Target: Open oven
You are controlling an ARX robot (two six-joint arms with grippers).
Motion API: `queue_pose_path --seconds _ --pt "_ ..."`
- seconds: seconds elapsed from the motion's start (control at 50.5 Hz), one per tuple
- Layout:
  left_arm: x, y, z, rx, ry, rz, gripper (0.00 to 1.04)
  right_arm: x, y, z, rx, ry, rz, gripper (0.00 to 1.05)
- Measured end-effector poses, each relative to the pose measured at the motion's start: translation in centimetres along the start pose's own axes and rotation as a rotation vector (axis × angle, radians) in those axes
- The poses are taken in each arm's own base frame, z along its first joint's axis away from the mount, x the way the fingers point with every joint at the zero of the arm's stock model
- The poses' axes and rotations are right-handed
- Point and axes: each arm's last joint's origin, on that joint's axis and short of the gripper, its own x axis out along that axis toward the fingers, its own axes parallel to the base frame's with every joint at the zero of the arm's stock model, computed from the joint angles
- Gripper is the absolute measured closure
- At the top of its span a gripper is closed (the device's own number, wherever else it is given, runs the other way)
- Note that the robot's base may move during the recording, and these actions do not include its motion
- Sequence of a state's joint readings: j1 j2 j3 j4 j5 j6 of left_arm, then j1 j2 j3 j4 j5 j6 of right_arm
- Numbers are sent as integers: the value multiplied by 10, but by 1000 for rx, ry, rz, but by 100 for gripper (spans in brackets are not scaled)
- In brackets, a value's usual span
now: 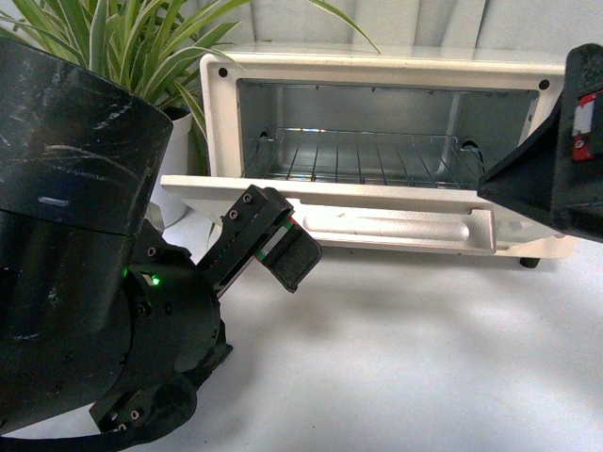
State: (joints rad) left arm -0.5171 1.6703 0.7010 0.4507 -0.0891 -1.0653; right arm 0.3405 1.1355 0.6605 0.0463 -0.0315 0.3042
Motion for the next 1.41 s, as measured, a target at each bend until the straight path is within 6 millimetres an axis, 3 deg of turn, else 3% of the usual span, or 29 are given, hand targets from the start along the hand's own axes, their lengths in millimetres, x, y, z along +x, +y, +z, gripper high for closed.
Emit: queue_pose_path --seconds 0.337,1.01,1.406 --pt "-8 9 0 196 -40 67 7 -9 -17 -3 46 -11 -29 9" --pt "-15 21 -9 552 -120 208 7 -12 -33 -16 74 9 -52 9" --pt "-20 18 -22 932 -178 267 7 -16 -40 -28 80 17 -62 9"
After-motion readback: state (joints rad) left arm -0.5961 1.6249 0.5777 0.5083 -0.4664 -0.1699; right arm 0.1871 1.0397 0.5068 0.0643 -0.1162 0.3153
